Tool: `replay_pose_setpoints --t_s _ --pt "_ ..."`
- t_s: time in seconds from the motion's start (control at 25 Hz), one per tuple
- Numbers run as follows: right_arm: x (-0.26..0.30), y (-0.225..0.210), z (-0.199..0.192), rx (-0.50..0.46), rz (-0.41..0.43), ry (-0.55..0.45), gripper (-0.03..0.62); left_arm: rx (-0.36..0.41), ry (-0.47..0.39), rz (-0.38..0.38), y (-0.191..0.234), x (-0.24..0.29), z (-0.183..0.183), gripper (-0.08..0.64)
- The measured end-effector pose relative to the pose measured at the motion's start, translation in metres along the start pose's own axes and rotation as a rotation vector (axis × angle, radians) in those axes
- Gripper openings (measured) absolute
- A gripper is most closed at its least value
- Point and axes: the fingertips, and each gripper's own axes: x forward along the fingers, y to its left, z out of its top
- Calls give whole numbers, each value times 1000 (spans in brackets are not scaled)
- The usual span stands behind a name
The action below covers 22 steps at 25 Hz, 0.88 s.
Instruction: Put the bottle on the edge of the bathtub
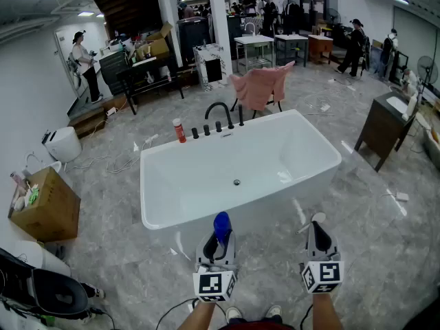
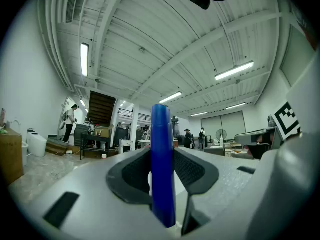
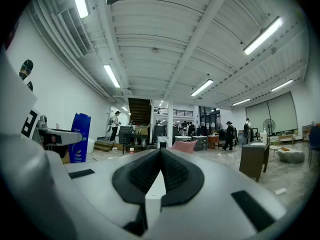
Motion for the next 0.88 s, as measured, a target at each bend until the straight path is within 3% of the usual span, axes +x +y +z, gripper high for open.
replay_pose_setpoints --t_s 0.52,0.88 --pt "-2 39 -8 20 -50 -5 -3 13 -12 -70 28 -6 0 144" --pt "-17 13 -25 45 -146 34 -3 -10 5 -160 12 16 -12 144"
